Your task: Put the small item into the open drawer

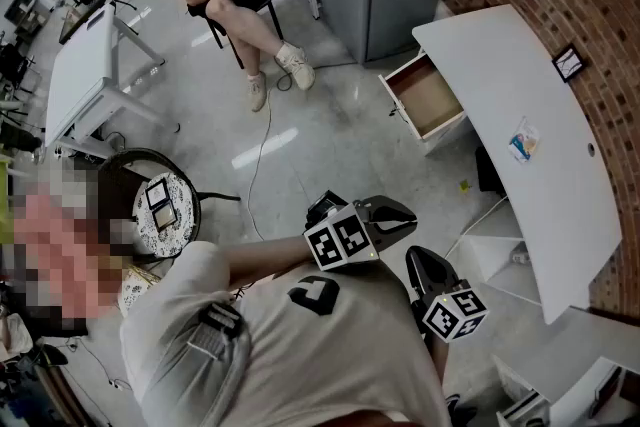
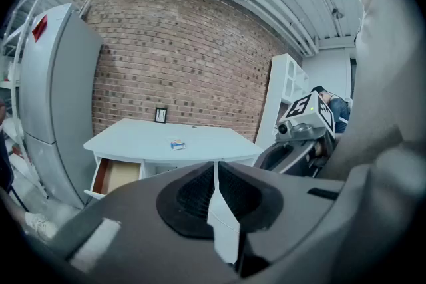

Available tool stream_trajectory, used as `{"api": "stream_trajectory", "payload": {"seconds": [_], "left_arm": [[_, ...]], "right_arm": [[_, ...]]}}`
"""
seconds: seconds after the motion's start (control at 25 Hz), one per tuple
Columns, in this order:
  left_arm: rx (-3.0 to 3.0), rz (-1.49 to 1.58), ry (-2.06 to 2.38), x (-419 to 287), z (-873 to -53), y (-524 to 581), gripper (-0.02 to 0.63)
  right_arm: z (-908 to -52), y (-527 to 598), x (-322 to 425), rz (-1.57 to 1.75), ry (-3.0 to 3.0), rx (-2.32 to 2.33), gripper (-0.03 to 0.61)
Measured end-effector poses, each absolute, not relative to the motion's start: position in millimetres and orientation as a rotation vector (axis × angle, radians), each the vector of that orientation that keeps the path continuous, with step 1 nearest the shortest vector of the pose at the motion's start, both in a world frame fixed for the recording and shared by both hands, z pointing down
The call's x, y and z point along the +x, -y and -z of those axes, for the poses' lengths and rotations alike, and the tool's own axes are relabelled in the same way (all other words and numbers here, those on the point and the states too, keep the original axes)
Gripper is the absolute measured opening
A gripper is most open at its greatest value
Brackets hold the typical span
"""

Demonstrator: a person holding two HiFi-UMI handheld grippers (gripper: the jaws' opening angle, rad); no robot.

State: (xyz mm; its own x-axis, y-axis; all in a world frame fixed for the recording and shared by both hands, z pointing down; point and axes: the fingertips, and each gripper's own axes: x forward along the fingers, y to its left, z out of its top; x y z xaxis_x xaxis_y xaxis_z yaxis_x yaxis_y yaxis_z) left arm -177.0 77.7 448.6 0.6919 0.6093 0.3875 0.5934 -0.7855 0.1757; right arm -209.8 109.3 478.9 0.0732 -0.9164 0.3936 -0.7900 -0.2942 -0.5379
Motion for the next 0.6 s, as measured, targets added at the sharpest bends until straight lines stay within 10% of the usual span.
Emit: {"api": "stream_trajectory", "payload": {"seconds": [0.36,0.6], "left_arm": [[2.979,-0.725,-0.825,-189,-448,-92,0.018],[3.141,-0.946,0.187,-288,-462,96,0.018]], "right_arm": [[-462,-161,-212,0.92,-1.779,-2.178,0.005],[-468,-155,-237,0.973,-1.975,-2.035,0.005]]}}
